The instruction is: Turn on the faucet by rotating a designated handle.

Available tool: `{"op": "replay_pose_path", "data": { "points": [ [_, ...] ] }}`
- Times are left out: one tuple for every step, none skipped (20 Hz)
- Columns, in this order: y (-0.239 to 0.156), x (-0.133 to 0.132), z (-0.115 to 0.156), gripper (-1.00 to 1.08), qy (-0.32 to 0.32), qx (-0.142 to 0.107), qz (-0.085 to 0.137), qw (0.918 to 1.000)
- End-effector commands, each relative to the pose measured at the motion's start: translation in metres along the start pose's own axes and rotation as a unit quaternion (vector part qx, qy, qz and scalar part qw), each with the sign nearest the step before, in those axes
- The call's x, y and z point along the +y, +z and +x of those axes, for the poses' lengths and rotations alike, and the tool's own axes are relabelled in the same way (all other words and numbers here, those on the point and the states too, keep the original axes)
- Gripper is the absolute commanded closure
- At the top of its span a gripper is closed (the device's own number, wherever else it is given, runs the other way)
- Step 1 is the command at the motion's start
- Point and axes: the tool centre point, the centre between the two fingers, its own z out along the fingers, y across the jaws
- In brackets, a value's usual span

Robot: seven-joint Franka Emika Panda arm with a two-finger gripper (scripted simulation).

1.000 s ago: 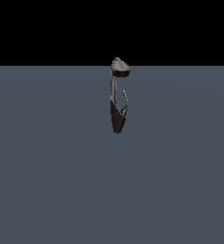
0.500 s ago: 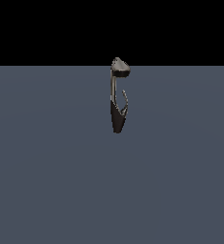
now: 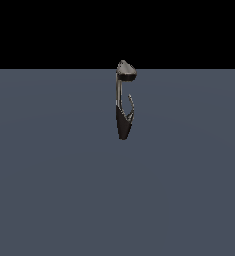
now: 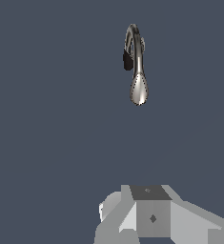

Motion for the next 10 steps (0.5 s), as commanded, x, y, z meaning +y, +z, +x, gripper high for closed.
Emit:
{"op": "replay_pose_path", "data": {
  "points": [
    [0.002, -0.001, 0.011, 1.08, 0.017, -0.006, 0.011, 0.9998],
    [0.003, -0.002, 0.016, 1.08, 0.025, -0.009, 0.016, 0.9995],
    [0.004, -0.002, 0.021, 1.08, 0.033, -0.012, 0.021, 0.9992],
    [0.005, -0.003, 0.027, 1.08, 0.043, -0.015, 0.027, 0.9986],
    [0.007, -0.003, 0.033, 1.08, 0.053, -0.018, 0.033, 0.9979],
    [0.008, -0.004, 0.04, 1.08, 0.063, -0.022, 0.039, 0.997],
    [0.01, -0.004, 0.047, 1.08, 0.074, -0.026, 0.045, 0.9959],
    [0.012, -0.004, 0.054, 1.08, 0.086, -0.03, 0.052, 0.9945],
    [0.014, -0.005, 0.061, 1.08, 0.097, -0.034, 0.058, 0.993],
    [0.017, -0.005, 0.069, 1.08, 0.109, -0.039, 0.065, 0.9912]
  ]
}}
